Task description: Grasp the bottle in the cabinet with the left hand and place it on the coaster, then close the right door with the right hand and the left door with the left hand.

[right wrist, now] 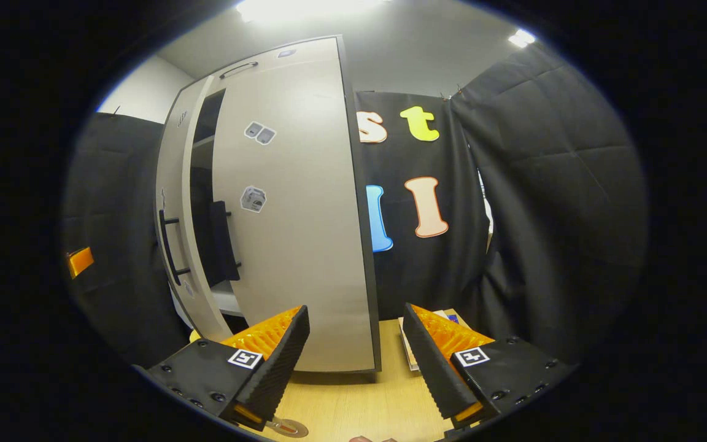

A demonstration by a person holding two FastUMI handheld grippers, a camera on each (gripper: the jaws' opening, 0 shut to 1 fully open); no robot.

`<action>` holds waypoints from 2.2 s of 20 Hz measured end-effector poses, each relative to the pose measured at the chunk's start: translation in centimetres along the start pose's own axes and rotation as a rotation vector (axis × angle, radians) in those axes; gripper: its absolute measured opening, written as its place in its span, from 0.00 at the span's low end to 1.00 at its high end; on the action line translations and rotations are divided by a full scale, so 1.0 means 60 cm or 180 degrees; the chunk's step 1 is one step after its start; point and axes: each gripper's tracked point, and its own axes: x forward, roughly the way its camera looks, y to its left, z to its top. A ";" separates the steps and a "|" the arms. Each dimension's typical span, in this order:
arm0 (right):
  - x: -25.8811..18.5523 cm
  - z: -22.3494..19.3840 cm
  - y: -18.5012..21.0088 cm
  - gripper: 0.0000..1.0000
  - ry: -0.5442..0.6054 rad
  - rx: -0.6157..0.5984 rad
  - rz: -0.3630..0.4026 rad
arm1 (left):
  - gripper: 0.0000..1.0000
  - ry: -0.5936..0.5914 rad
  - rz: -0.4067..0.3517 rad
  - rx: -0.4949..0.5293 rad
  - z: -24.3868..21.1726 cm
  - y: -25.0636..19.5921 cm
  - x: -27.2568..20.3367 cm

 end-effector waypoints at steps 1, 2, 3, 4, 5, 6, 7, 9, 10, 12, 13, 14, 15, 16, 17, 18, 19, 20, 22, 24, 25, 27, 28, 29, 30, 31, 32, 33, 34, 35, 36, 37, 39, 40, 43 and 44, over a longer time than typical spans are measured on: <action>0.001 -0.001 0.004 0.98 -0.0005 0.0019 -0.0011 | 0.92 -0.0012 -0.0043 -0.0031 -0.002 -0.002 0.004; 0.000 -0.001 0.008 0.98 -0.0006 0.0026 -0.0025 | 0.92 -0.0005 -0.0070 -0.0031 -0.007 0.001 0.009; 0.000 -0.002 0.013 0.98 -0.0010 0.0024 -0.0038 | 0.92 0.0010 -0.0087 -0.0007 -0.011 0.004 0.014; -0.001 -0.001 0.018 0.98 -0.0021 0.0017 -0.0049 | 0.92 0.0019 -0.0108 0.0034 -0.013 0.007 0.019; 0.000 0.000 0.024 0.98 -0.0044 0.0008 -0.0060 | 0.92 0.0027 -0.0123 0.0086 -0.014 0.009 0.024; 0.000 0.002 0.029 0.98 -0.0075 0.0002 -0.0088 | 0.92 0.0035 -0.0146 0.0136 -0.016 0.011 0.026; 0.002 0.001 0.032 0.98 -0.0103 0.0001 -0.0119 | 0.92 0.0038 -0.0152 0.0162 -0.019 0.017 0.029; 0.008 -0.004 0.048 0.98 -0.0093 0.0016 -0.0152 | 0.96 0.0105 -0.0094 0.0153 -0.031 0.043 0.032; 0.011 -0.008 0.060 0.98 -0.0062 0.0033 -0.0144 | 0.92 0.0119 -0.0125 0.0126 -0.035 0.044 0.034; 0.014 -0.002 0.082 0.98 -0.0073 0.0038 -0.0125 | 0.92 0.0150 -0.0199 0.0014 -0.045 0.053 0.031; 0.016 0.001 0.090 0.98 -0.0081 0.0000 -0.0121 | 0.97 0.0166 -0.0220 -0.0022 -0.049 0.057 0.031; 0.018 0.003 0.096 0.98 -0.0089 -0.0059 -0.0125 | 0.97 0.0163 -0.0207 -0.0024 -0.052 0.067 0.032; 0.018 0.003 0.099 0.98 -0.0095 -0.0114 -0.0134 | 0.97 0.0164 -0.0184 -0.0001 -0.053 0.077 0.033; 0.018 0.005 0.104 0.98 -0.0097 -0.0146 -0.0143 | 0.92 0.0180 -0.0161 0.0038 -0.059 0.086 0.032; 0.017 0.005 0.108 0.98 -0.0099 -0.0156 -0.0156 | 0.92 0.0191 -0.0150 0.0091 -0.063 0.094 0.033; 0.015 0.007 0.110 0.98 -0.0100 -0.0145 -0.0179 | 0.96 0.0194 -0.0153 0.0147 -0.067 0.099 0.034; 0.018 0.011 0.111 0.98 -0.0100 -0.0123 -0.0207 | 0.96 0.0195 -0.0179 0.0182 -0.070 0.102 0.035; 0.015 0.010 0.112 0.98 -0.0097 -0.0104 -0.0243 | 0.96 0.0207 -0.0220 0.0189 -0.074 0.102 0.035; 0.003 0.009 0.110 0.98 -0.0102 -0.0107 -0.0332 | 0.90 0.0235 -0.0310 0.0115 -0.084 0.102 0.041; -0.012 0.006 0.103 0.98 -0.0094 -0.0151 -0.0419 | 0.91 0.0252 -0.0377 0.0000 -0.094 0.105 0.042; -0.020 0.004 0.097 0.98 -0.0084 -0.0166 -0.0461 | 0.91 0.0255 -0.0401 -0.0046 -0.098 0.107 0.040; -0.039 0.004 0.086 0.98 -0.0076 -0.0158 -0.0547 | 0.97 0.0251 -0.0428 -0.0093 -0.104 0.112 0.040; -0.047 0.006 0.078 0.98 -0.0085 -0.0154 -0.0599 | 0.91 0.0236 -0.0445 -0.0096 -0.105 0.111 0.040; -0.056 0.008 0.068 0.98 -0.0099 -0.0159 -0.0663 | 0.96 0.0223 -0.0459 -0.0092 -0.106 0.111 0.040; -0.066 0.012 0.059 0.98 -0.0120 -0.0166 -0.0729 | 0.96 0.0214 -0.0467 -0.0090 -0.107 0.110 0.039; -0.074 0.014 0.051 0.98 -0.0139 -0.0172 -0.0781 | 0.96 0.0210 -0.0487 -0.0092 -0.107 0.109 0.040; -0.082 0.015 0.043 0.98 -0.0145 -0.0178 -0.0824 | 0.96 0.0212 -0.0499 -0.0097 -0.109 0.109 0.039; -0.087 0.015 0.035 0.98 -0.0142 -0.0188 -0.0861 | 0.96 0.0222 -0.0497 -0.0099 -0.111 0.110 0.040; -0.092 0.016 0.027 0.98 -0.0136 -0.0199 -0.0900 | 0.96 0.0231 -0.0493 -0.0102 -0.113 0.110 0.040; -0.096 0.016 0.018 0.98 -0.0127 -0.0200 -0.0936 | 0.96 0.0229 -0.0492 -0.0102 -0.113 0.109 0.040; -0.102 0.016 0.012 0.98 -0.0124 -0.0192 -0.0958 | 0.96 0.0215 -0.0494 -0.0099 -0.113 0.110 0.039; -0.107 0.017 0.005 0.98 -0.0125 -0.0187 -0.0978 | 0.96 0.0201 -0.0499 -0.0093 -0.112 0.109 0.040; -0.120 0.015 -0.012 0.98 -0.0118 -0.0209 -0.1017 | 0.92 0.0194 -0.0496 -0.0078 -0.113 0.109 0.040; -0.125 0.016 -0.022 0.98 -0.0123 -0.0229 -0.1029 | 0.89 0.0190 -0.0492 -0.0073 -0.112 0.108 0.039; -0.127 0.017 -0.055 0.98 -0.0139 -0.0271 -0.1032 | 0.96 0.0184 -0.0447 -0.0063 -0.106 0.108 0.038; -0.123 0.016 -0.067 0.98 -0.0138 -0.0264 -0.1009 | 0.97 0.0183 -0.0426 -0.0040 -0.102 0.108 0.037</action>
